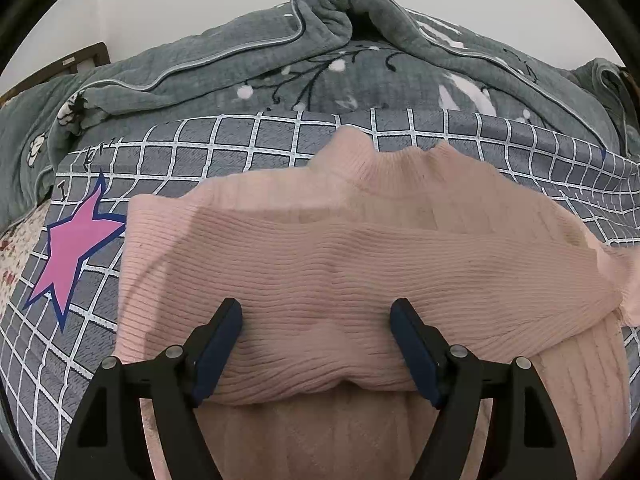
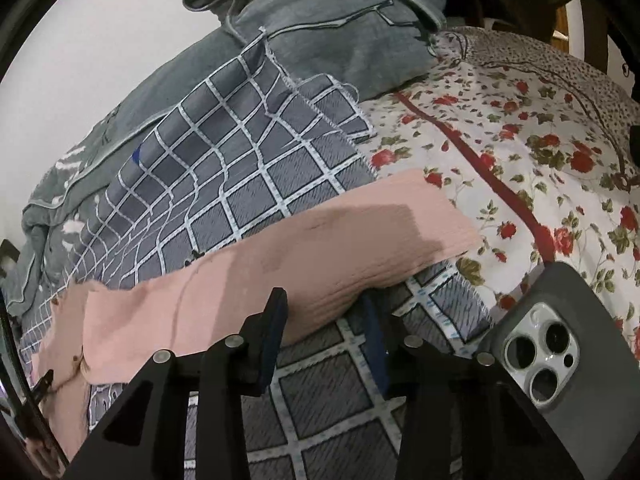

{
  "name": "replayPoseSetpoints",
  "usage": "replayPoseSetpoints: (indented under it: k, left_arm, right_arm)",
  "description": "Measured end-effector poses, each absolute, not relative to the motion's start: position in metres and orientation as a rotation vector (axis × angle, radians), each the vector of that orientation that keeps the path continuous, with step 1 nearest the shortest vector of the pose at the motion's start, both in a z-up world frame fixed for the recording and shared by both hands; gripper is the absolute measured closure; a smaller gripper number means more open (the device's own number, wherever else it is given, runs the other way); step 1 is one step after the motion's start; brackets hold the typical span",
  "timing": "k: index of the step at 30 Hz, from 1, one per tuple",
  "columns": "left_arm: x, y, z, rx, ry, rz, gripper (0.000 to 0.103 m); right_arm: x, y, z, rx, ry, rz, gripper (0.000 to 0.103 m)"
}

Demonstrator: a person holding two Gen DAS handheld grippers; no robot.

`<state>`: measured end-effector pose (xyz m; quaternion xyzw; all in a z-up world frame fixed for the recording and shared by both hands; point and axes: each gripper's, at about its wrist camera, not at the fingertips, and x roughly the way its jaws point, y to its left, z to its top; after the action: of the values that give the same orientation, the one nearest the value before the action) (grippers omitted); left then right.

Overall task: Fold small clothes
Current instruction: 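Grasp the other sleeve with the right tool and fold it across the body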

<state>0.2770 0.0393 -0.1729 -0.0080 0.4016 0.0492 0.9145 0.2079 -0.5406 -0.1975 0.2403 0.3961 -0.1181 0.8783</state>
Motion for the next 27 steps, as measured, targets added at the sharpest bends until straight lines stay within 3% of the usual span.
replayPoseSetpoints:
  k: [1,3,8,18,27]
  left_arm:
    - [0.277,0.04,-0.173,-0.018,0.827,0.1,0.028]
    - [0.277,0.041,-0.173,-0.025,0.825,0.095,0.028]
    - [0.274,0.047,-0.172,-0.073,0.814,0.07,0.028]
    - [0.245,0.108,-0.158,-0.306,0.737,0.06,0.025]
    - [0.209,0.193,-0.147,-0.463,0.662,0.132,0.02]
  right_arm:
    - [0.21,-0.54,-0.195,0.487,0.831,-0.259,0.069]
    - [0.211,-0.538,-0.19,0.453,0.814,-0.284,0.091]
    - [0.206,-0.52,-0.16,0.351,0.738,-0.325,0.098]
    - [0.204,-0.424,-0.052,0.127,0.556,-0.296,0.099]
    - [0.23,-0.248,0.005,0.021,0.486,-0.037,0.099]
